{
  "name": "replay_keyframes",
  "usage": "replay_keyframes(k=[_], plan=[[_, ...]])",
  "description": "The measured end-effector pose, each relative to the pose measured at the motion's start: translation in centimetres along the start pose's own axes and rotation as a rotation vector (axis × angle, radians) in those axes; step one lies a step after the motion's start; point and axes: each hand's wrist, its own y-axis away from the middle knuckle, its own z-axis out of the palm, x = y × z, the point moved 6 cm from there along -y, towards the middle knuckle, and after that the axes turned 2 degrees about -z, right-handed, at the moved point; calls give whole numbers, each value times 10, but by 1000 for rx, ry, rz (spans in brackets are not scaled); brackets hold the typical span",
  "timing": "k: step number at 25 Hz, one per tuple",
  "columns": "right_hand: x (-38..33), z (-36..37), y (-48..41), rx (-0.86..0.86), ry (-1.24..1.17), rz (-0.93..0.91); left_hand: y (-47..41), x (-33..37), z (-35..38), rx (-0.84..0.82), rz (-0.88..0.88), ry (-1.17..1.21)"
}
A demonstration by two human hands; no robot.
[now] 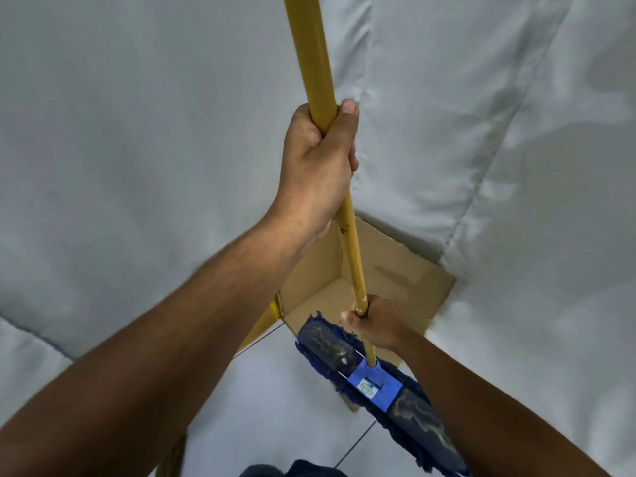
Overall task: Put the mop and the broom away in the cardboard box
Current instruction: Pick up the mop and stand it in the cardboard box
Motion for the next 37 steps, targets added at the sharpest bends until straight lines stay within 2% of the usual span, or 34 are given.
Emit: replay_keyframes(k=[6,13,16,22,31,35,37], plan=[[50,-36,-38,139,29,129,-58,-53,64,-150,-14,-16],[100,-75,-146,109,34,223,-165,-135,118,-303,-68,4],[119,-88,-209,96,4,296,-228,-181,132,-359,-142,5],[142,-111,-305,208,-93,377,-314,-291,153,-508,-375,47],[176,-124,-393,383,-136,463,-363,-438,174,-616,-546,38],[194,-118,-418,410,-112,492,-365,-485,177,-673,-599,29],[201,-113,-429,403,-163,489,-367,-507,173,-646,-648,3]])
